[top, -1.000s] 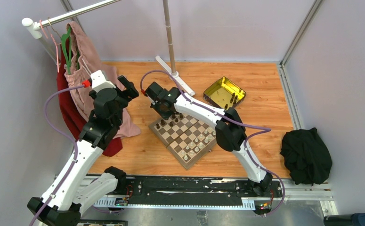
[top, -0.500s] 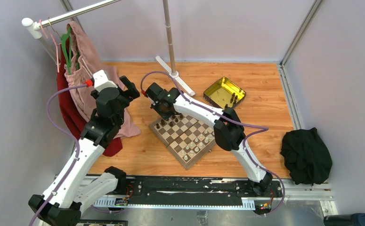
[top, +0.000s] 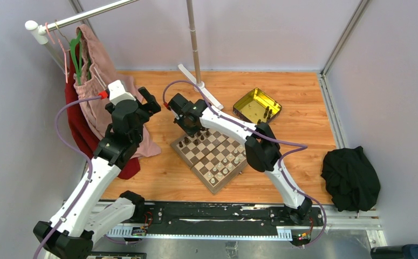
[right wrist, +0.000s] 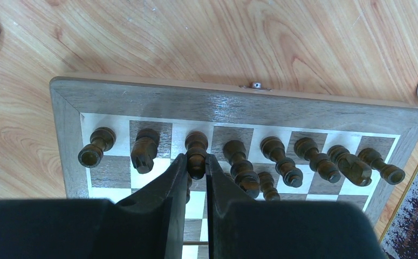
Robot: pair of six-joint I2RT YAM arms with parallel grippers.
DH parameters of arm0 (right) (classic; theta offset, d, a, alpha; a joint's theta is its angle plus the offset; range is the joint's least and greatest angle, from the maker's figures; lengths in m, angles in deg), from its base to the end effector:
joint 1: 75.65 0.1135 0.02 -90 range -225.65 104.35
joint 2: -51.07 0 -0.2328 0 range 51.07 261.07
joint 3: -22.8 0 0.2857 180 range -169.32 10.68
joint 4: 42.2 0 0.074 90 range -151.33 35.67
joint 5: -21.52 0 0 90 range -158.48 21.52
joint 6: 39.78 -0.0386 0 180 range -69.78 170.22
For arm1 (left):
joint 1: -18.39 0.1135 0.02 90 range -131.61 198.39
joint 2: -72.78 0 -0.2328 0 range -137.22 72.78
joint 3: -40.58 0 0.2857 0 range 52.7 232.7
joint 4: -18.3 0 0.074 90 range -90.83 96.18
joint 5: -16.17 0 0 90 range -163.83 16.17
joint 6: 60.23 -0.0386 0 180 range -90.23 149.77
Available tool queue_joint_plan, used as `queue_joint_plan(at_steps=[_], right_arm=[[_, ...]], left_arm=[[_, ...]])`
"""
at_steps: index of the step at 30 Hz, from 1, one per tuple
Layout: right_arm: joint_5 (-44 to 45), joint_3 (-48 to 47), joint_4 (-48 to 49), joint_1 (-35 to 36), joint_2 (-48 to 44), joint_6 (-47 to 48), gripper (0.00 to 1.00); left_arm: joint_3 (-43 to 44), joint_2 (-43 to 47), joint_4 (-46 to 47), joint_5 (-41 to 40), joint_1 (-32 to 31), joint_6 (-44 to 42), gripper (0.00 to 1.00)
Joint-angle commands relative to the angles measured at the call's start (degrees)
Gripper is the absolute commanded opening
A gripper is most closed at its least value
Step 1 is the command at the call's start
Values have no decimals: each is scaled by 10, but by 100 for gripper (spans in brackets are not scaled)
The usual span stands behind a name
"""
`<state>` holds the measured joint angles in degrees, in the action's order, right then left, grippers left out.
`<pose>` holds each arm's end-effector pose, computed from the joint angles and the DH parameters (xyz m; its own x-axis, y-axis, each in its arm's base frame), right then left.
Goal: Set up the chess pieces on the board
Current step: Place the chess piece on the chessboard.
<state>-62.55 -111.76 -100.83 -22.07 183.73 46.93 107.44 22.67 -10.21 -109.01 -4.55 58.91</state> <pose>0.3149 0.4201 0.2002 -0.5396 -0.6352 -0.5526 -0.7370 0.6737 -0.0548 0.2367 -0.0760 0.3529 -0.0661 -0.4042 -0.9123 -0.2668 0.8881 -0.3742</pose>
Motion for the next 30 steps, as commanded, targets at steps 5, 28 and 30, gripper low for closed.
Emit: queue_joint_plan(at_steps=[5, 28, 30], right_arm=[[-13, -16, -4, -9, 16, 5, 0], [-23, -3, -5, -9, 13, 1, 2], [-24, 0, -4, -9, 11, 1, 2]], left_arm=[[0, -6, 14, -7, 4, -1, 100], [7, -15, 17, 0, 4, -2, 100], [6, -14, 17, 0, 4, 0, 100]])
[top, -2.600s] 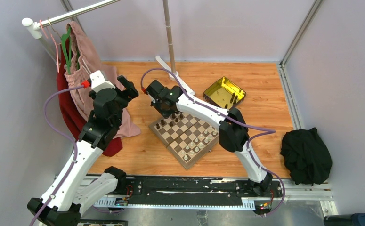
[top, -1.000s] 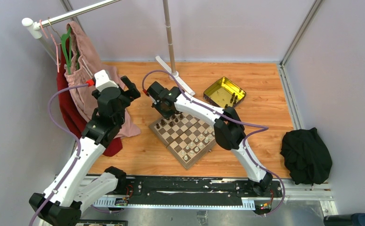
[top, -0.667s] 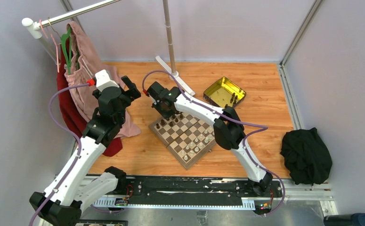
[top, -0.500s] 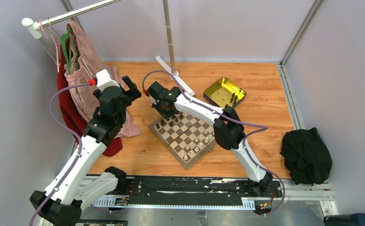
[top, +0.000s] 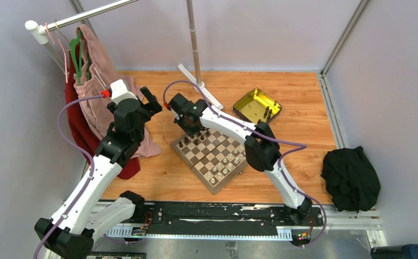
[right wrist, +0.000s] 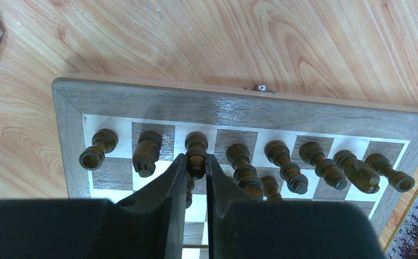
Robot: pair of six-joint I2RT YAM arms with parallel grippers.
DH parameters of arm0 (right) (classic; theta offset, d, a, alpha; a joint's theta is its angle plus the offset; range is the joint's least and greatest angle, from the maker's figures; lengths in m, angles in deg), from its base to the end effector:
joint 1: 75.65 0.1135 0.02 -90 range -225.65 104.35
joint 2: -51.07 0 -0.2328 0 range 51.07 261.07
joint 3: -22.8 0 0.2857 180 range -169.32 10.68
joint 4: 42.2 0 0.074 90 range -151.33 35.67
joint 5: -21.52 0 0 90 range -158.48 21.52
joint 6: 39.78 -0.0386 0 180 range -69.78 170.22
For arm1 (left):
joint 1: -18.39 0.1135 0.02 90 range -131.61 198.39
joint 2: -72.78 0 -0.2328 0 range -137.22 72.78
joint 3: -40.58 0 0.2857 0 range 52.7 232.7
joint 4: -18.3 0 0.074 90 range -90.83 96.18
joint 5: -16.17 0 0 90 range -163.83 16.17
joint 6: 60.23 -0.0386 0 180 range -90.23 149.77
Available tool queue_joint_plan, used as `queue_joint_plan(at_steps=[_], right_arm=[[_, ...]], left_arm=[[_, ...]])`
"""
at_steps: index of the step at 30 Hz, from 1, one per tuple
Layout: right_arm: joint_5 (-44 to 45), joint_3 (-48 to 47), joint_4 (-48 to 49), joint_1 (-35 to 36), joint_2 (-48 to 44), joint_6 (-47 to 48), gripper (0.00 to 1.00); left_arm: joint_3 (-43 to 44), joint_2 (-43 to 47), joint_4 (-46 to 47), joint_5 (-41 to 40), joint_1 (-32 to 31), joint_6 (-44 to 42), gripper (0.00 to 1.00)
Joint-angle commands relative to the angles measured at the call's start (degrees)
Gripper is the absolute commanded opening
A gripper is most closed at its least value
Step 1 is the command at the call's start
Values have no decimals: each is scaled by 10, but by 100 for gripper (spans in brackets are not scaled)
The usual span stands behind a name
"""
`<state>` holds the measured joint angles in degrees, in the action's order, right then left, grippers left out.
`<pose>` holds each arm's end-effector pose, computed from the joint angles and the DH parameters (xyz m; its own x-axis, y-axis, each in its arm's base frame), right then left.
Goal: Set up the chess pieces on the board
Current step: Place the chess piece on the chessboard.
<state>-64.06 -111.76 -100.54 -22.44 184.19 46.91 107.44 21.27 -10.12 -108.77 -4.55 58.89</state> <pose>0.3175 0.4196 0.1964 -0.5455 -0.6333 -0.5489 -0.7430 0.6685 -0.0329 0.2421 -0.0785 0.3475 -0.0874 -0.3962 -0.9140 -0.2710 0.8924 -0.3609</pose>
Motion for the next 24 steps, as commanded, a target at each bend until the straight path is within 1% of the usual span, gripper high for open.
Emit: queue_joint_plan(at_steps=[1, 5, 11, 24], right_arm=[[-8, 1, -7, -6, 6, 1, 3], [-7, 3, -6, -6, 4, 2, 7], [-9, 2, -5, -6, 1, 4, 20], [-2, 6, -5, -6, -7, 7, 26]], left_arm=[[6, 0, 16, -3, 4, 0, 100], [7, -1, 17, -2, 4, 1, 100], [7, 0, 15, -1, 4, 1, 100], [13, -1, 13, 3, 4, 4, 100]])
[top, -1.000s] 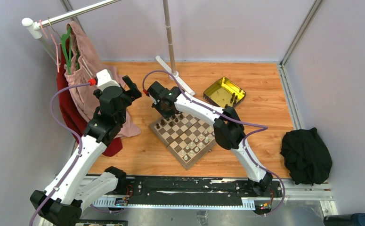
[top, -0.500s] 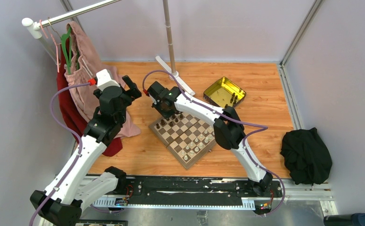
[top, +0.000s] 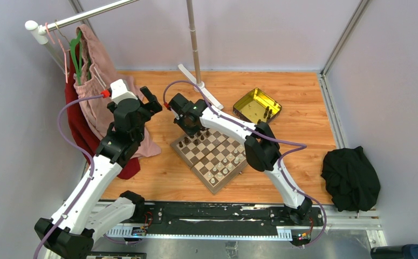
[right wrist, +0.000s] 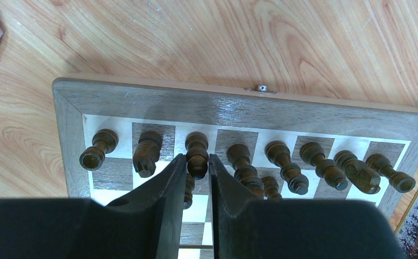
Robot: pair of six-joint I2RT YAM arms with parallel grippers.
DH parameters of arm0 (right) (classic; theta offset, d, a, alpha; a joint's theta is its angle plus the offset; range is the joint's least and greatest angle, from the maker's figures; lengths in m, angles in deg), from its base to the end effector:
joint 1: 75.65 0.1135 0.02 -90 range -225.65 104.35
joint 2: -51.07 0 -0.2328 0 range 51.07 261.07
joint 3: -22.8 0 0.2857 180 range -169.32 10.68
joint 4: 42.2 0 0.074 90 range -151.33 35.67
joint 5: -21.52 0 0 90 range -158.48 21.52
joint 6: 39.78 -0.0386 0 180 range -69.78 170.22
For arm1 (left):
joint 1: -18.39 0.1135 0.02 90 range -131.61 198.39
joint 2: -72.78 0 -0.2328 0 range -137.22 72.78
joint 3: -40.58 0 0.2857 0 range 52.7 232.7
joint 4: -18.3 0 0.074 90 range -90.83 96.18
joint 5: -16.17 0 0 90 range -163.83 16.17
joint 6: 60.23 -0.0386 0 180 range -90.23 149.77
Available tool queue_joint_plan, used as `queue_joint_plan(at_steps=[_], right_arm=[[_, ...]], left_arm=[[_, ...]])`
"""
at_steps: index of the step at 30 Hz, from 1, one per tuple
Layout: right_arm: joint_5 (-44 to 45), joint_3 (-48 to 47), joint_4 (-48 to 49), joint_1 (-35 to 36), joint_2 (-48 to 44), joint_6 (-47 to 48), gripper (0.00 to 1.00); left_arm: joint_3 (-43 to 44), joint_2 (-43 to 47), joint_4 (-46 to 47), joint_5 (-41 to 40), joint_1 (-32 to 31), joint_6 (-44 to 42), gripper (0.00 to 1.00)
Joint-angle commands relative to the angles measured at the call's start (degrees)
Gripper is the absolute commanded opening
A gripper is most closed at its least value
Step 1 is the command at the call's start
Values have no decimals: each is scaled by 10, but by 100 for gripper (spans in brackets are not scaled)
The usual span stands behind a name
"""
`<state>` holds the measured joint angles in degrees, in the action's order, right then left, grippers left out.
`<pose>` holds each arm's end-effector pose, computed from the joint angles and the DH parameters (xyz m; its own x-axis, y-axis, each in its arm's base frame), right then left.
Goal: Set up the chess pieces on the board
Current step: Place the chess piece on the chessboard.
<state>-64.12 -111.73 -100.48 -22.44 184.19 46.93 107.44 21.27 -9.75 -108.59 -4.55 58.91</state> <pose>0.3175 0.4197 0.1963 -0.5451 -0.6334 -0.5493 -0.7436 0.6679 -0.0322 0.2423 -0.0786 0.3481 -0.0833 -0.3991 -0.9131 -0.2663 0.8919 -0.3656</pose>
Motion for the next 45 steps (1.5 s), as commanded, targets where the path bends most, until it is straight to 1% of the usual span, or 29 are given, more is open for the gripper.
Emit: queue_joint_plan(at_steps=[1, 45], right_arm=[[-1, 6, -6, -6, -7, 7, 27], [10, 0, -7, -5, -38, 10, 31]], left_arm=[[13, -1, 10, 1, 4, 4, 100], [20, 11, -2, -8, 4, 3, 100]])
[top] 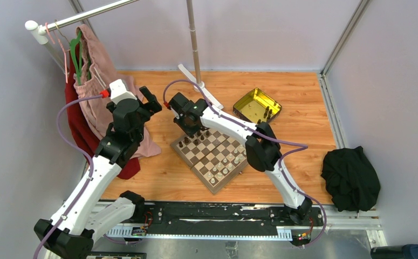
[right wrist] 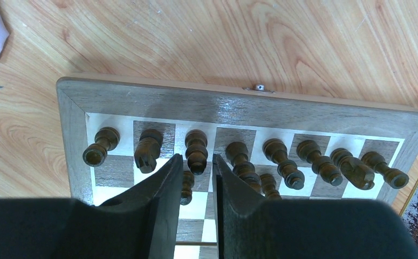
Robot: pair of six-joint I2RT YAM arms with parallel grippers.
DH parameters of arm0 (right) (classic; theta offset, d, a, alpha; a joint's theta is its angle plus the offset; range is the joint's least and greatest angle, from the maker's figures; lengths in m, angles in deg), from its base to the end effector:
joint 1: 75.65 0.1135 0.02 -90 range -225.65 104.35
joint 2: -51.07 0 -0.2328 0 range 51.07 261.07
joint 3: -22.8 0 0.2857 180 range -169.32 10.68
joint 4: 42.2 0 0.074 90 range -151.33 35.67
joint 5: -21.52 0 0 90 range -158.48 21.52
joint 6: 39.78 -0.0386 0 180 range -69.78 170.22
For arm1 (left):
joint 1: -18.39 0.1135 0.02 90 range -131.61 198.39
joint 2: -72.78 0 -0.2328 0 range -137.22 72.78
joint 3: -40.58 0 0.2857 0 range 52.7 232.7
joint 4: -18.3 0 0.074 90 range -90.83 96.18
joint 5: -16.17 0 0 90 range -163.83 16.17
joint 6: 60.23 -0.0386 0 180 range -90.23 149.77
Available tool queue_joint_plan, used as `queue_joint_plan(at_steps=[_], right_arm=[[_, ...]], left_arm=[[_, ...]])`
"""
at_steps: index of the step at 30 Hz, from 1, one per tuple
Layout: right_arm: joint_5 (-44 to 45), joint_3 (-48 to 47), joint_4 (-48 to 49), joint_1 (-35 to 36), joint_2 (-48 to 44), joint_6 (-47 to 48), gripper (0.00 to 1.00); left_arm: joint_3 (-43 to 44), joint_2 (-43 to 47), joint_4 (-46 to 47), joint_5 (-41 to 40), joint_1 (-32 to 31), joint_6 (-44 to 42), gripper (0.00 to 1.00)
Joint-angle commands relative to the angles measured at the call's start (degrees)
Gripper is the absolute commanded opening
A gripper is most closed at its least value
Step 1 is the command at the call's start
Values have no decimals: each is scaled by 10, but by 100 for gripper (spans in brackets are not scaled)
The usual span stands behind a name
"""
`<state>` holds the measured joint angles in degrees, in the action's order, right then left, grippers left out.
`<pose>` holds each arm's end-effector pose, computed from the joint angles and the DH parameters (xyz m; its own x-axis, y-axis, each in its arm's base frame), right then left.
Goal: Set up the chess pieces on the board
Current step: Place the chess piece on the chessboard, then pick up the chess piece from the storage box.
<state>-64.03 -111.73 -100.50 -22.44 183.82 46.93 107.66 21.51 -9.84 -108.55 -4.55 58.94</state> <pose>0.3172 0.4192 0.1995 -0.5430 -0.6306 -0.5545 -0.7428 0.6686 -0.0329 0.2411 -0.0782 0.3504 -0.0781 -0.4020 -0.9123 -0.2635 0.8909 -0.3700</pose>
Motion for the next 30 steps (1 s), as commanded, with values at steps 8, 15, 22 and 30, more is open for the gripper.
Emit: queue_joint_plan(at_steps=[8, 15, 22, 30], right_arm=[[21, 3, -7, -7, -48, 15, 33], [24, -10, -8, -12, -72, 12, 33], [80, 5, -4, -33, -131, 9, 35], [101, 128, 33, -125, -246, -21, 36]], left_arm=[[30, -9, 7, -2, 4, 4, 100], [90, -44, 5, -2, 4, -5, 100], [136, -77, 9, -2, 4, -1, 100], [168, -138, 2, 33, 4, 10, 100]])
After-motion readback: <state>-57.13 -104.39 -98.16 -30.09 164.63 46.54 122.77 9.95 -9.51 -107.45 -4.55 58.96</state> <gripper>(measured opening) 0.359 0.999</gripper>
